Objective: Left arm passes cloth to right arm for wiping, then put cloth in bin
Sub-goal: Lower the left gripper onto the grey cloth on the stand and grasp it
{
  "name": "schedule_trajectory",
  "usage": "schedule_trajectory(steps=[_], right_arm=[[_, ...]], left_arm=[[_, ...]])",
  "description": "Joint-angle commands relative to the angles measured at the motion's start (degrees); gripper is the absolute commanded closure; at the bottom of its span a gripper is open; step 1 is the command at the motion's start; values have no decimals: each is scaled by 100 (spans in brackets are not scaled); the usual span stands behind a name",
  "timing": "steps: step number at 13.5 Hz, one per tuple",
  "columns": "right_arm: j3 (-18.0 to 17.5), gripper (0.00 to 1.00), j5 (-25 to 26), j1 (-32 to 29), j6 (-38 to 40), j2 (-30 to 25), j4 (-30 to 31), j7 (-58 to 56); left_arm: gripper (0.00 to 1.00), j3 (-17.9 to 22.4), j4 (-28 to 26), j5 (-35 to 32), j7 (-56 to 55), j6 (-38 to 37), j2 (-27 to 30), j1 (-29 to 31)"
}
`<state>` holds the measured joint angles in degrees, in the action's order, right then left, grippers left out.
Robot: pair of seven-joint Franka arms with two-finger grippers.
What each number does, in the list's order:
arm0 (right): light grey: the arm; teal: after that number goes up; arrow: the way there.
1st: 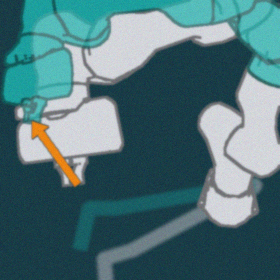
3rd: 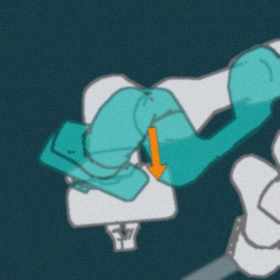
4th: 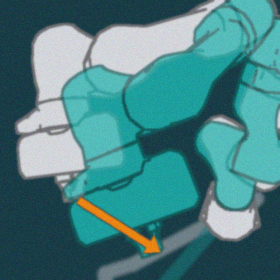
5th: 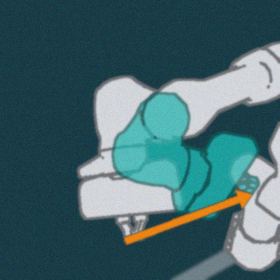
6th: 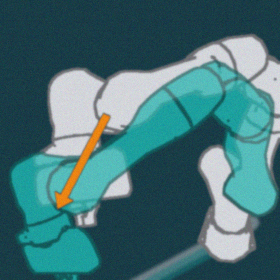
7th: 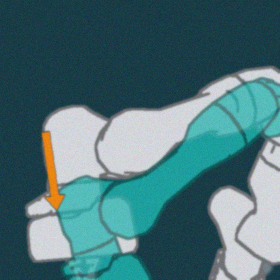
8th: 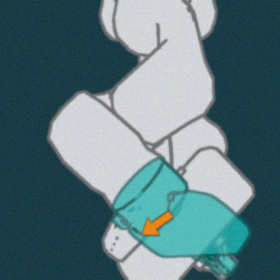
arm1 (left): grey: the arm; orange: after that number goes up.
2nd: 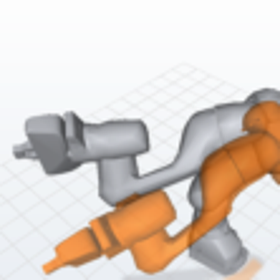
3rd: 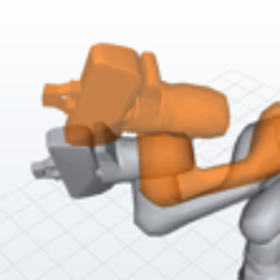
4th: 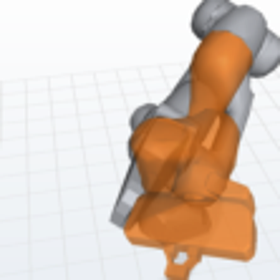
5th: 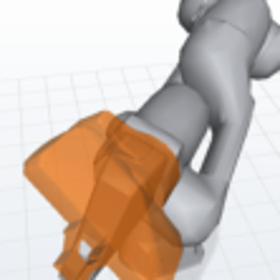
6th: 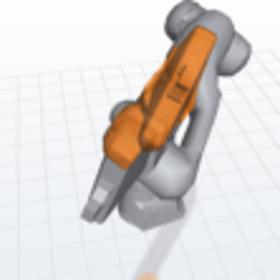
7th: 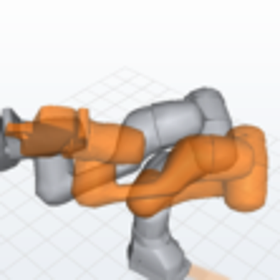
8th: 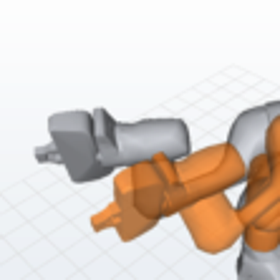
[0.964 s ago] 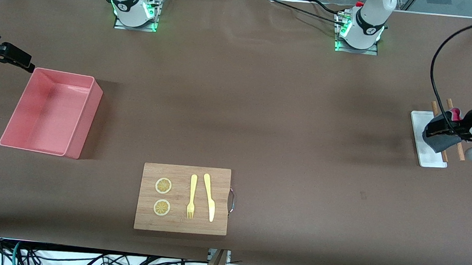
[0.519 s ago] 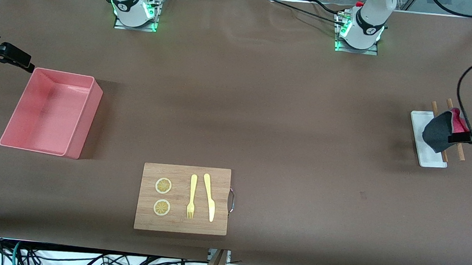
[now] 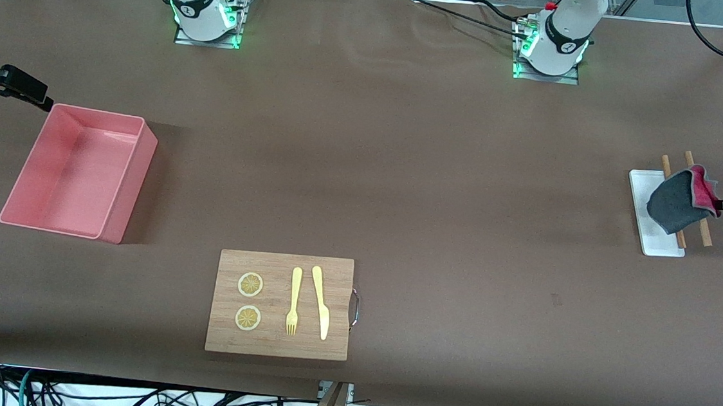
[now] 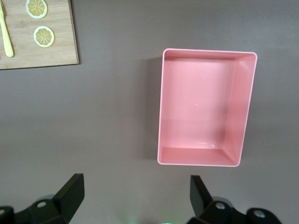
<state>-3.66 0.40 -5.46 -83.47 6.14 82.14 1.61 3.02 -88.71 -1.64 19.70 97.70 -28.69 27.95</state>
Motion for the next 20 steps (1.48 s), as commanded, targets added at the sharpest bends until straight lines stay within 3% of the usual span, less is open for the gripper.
schedule_trajectory(steps=[1, 12, 15, 17, 20], right_arm=[[-30, 0, -128, -78, -3, 2, -49, -82], [-73, 0, -207, -34, 15, 125, -14, -3], [-65, 0, -269, -26, 32, 133, 12, -47], [-91, 0, -269, 1, 32, 142, 12, -56], [-100, 0, -278, -17, 58, 335, 12, -73]], left_arm=[[0, -56, 126, 155, -19, -76, -84, 0], [0, -56, -85, 586, -45, -383, -506, 228], [36, -56, -15, 586, -37, -594, -497, 219], [40, -56, 29, 586, -10, -629, -462, 210], [30, -56, 143, 586, 7, -761, -462, 228]])
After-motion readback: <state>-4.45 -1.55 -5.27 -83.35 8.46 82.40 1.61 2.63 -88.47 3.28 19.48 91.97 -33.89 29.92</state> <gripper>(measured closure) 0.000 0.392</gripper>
